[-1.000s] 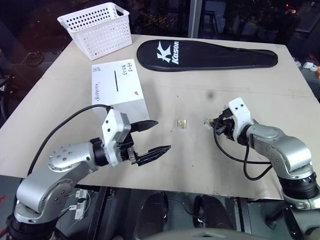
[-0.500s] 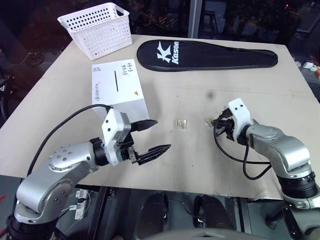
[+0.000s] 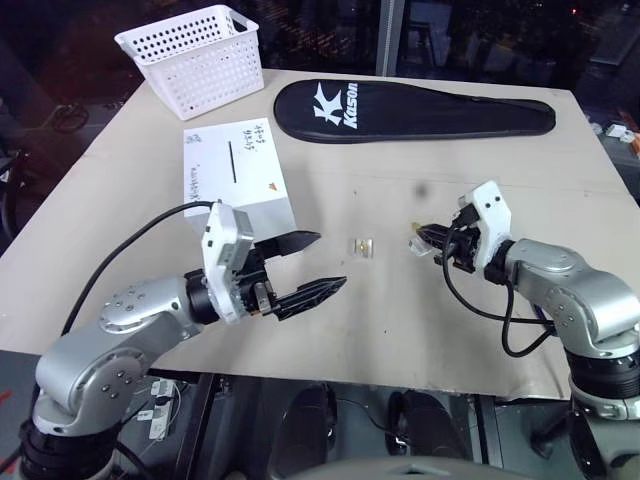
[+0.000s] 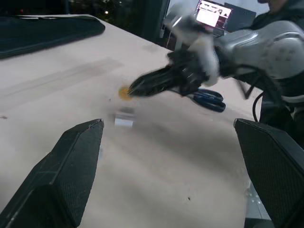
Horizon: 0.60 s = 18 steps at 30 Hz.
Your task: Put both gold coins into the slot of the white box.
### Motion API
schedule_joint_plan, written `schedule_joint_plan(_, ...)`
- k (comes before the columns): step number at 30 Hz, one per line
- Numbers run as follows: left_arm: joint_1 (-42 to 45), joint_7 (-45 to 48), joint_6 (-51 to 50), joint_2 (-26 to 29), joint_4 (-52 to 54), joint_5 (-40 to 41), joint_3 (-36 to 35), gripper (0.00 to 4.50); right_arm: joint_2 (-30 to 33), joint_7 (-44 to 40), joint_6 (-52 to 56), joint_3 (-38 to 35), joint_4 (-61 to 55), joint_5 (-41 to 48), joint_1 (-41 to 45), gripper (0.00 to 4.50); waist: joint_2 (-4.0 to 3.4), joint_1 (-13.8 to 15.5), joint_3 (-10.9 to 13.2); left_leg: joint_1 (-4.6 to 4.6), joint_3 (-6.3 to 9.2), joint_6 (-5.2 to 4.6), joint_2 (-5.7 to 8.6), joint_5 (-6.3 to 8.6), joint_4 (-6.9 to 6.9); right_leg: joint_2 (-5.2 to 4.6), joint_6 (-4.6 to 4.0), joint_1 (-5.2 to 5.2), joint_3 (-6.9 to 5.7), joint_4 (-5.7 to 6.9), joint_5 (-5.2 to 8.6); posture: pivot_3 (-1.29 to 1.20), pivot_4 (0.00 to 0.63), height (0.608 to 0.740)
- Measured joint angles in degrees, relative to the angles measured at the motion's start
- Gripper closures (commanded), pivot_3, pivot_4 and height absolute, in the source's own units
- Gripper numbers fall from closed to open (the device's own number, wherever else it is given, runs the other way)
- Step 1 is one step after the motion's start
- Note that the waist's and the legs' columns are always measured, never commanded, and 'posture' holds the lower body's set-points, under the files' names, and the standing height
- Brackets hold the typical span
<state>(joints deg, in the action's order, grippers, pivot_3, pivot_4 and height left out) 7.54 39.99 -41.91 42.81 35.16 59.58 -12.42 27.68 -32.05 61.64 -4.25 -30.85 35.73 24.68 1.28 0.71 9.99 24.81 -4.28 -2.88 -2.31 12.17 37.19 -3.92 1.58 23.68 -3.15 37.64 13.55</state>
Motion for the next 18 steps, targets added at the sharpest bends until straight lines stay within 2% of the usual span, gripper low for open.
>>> schedule_joint_plan(4, 4.2, 0.5, -1.4, -0.6, -3.3, 2.3, 0.4, 1.08, 0.2, -2.8, 2.0, -3.2, -6.3, 11.0, 3.3, 4.5, 0.03, -0.1, 0.0, -0.04, 0.0, 0.0, -0.01, 0.0, 0.0, 0.01, 0.0, -0.03, 0.0, 0.0, 0.0, 0.0, 0.15, 0.74)
schedule_joint_plan(7, 6.2, 1.7, -2.6, -0.8, -4.9, 3.7, 1.4, 2.25, 0.2, -2.3, 3.2, -3.7, -6.8, 16.6, 3.3, 4.5, 0.04, 0.0, 0.0, -0.02, -0.02, 0.0, 0.02, 0.0, 0.0, -0.02, -0.07, -0.02, 0.02, 0.0, -0.03, 0.0, 0.15, 0.74)
schedule_joint_plan(12, 9.8, 3.4, -3.5, -1.6, -7.2, 4.0, 2.5, 2.32, 1.7, -0.1, 3.3, -3.6, -7.2, 22.1, 3.6, 4.5, 0.04, 0.0, 0.0, -0.02, -0.01, 0.0, 0.03, 0.0, 0.02, -0.01, -0.12, -0.02, 0.01, 0.01, -0.07, 0.0, 0.15, 0.74)
schedule_joint_plan(15, 10.5, 4.4, -3.9, -1.8, -7.2, 4.1, 3.5, 3.13, 2.5, 1.1, 3.2, -3.3, -7.4, 23.9, 3.7, 4.5, 0.03, -0.1, 0.0, -0.02, -0.03, 0.0, 0.03, 0.0, 0.02, -0.01, -0.12, -0.02, 0.03, 0.01, -0.06, 0.0, 0.15, 0.74)
schedule_joint_plan(18, 10.8, 4.9, -4.0, -2.0, -7.2, 3.9, 4.3, 3.13, 2.9, 1.8, 2.9, -2.7, -7.8, 24.9, 3.6, 4.5, 0.04, -0.1, 0.0, -0.02, -0.01, 0.0, 0.02, 0.0, 0.02, 0.0, -0.11, -0.01, 0.02, 0.02, -0.06, 0.0, 0.15, 0.74)
